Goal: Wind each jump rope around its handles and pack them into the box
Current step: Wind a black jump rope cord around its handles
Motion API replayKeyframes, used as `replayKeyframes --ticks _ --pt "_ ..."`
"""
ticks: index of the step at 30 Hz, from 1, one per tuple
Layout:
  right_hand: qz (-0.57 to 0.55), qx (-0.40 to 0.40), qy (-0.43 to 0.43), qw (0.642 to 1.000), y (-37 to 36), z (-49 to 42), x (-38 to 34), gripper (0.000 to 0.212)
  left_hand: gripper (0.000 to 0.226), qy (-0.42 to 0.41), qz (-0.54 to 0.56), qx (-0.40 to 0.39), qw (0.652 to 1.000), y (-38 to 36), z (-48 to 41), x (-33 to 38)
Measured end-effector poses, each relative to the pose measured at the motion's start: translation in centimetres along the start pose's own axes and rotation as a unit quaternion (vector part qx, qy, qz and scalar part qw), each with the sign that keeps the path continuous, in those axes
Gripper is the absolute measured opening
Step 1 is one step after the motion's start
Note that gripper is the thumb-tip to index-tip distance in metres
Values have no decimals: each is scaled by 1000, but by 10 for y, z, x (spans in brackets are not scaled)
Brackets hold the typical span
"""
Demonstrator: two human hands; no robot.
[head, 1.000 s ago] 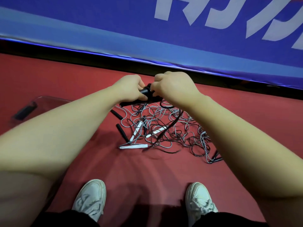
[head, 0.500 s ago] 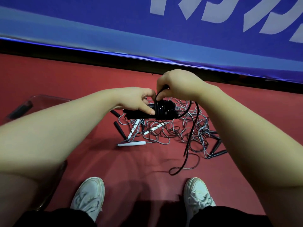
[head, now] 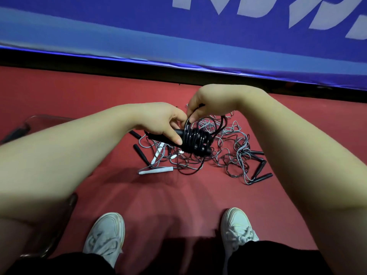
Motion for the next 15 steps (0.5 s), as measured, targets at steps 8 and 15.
replayKeyframes --ticks 8,15 --pt "-286 -37 -28 957 -43 11 31 27 22 -33 2 -17 999 -1 13 19" --pt "-385 14 -47 922 -49 10 47 34 36 -64 85 65 992 30 21 37"
Point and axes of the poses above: each hand's wrist, its own z-axis away from the middle knuckle, its own y-axis out of the back of the hand, x = y × z, the point moved 10 cm from there along -z, towards the middle knuckle, and after that the axes turned 6 degrees about z, right-handed, at the moved point
